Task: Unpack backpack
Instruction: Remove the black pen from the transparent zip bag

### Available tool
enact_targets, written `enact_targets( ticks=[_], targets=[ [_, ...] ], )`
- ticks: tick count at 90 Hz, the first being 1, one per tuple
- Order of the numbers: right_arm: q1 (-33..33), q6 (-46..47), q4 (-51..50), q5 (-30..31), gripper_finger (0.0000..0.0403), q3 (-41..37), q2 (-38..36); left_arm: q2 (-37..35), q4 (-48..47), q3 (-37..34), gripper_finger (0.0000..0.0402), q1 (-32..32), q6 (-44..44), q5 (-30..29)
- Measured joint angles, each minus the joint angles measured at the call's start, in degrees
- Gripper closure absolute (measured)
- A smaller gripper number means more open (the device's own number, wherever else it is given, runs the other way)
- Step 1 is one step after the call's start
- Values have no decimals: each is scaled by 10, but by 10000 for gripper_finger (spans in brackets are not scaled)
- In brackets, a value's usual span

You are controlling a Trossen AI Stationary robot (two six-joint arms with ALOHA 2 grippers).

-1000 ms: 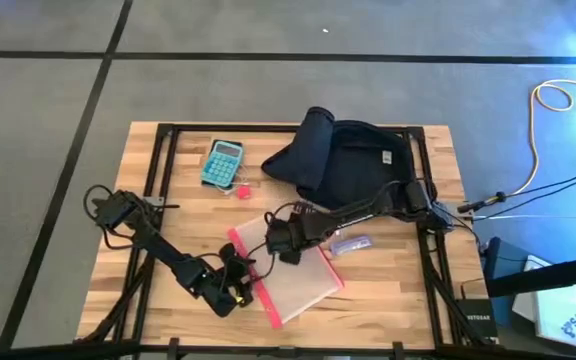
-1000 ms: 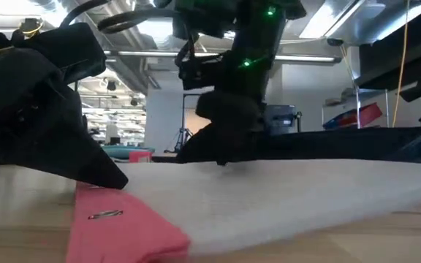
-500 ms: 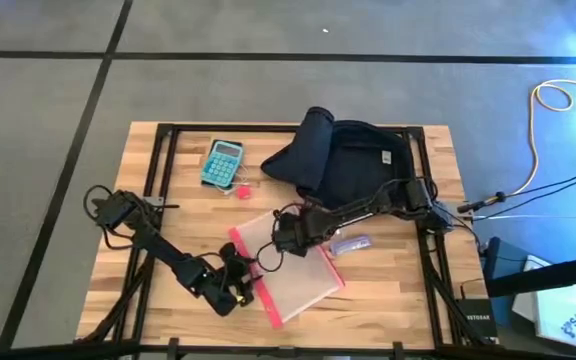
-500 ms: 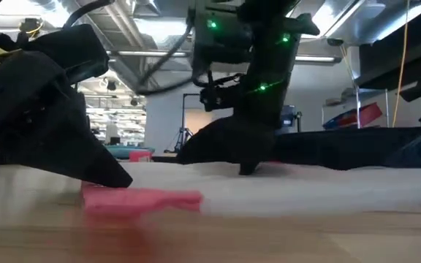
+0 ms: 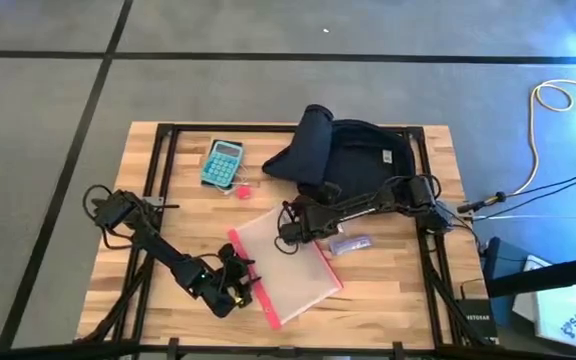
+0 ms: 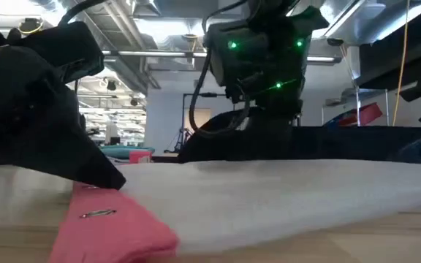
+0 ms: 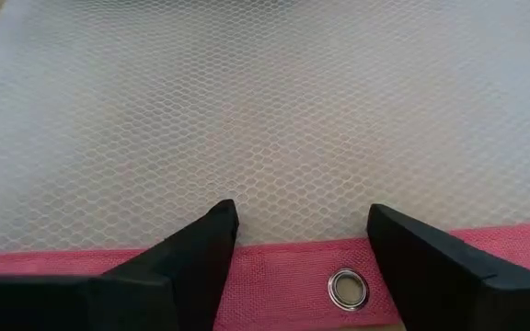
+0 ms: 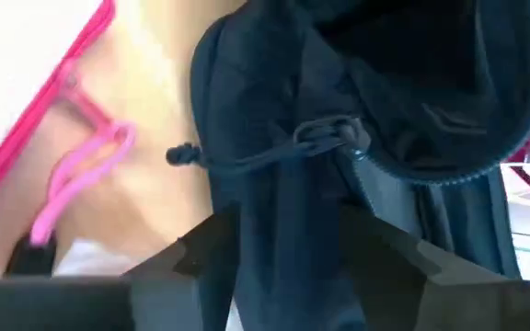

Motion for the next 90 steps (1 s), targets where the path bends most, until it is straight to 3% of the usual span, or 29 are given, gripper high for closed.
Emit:
enact_targets(
  ticks=[16, 31, 38, 57, 79, 90],
  targets=[
    [20, -57, 118, -83, 237, 1, -20, 0, 0, 0, 163, 0, 0, 0],
    [35, -123, 247, -205, 237, 1, -27, 0, 0, 0, 163, 0, 0, 0],
    [36, -132, 268, -223, 237, 1, -20, 0, 0, 0, 163, 0, 0, 0],
    [11, -131, 244, -227, 237, 3, 9, 0, 2, 0, 163, 0, 0, -1],
    [6, -92, 147, -100, 237, 2, 3, 1, 4, 0, 163, 0, -2, -3],
    [2, -69, 88, -92, 237, 0, 5, 1, 3, 0, 163, 0, -1, -3]
  ],
)
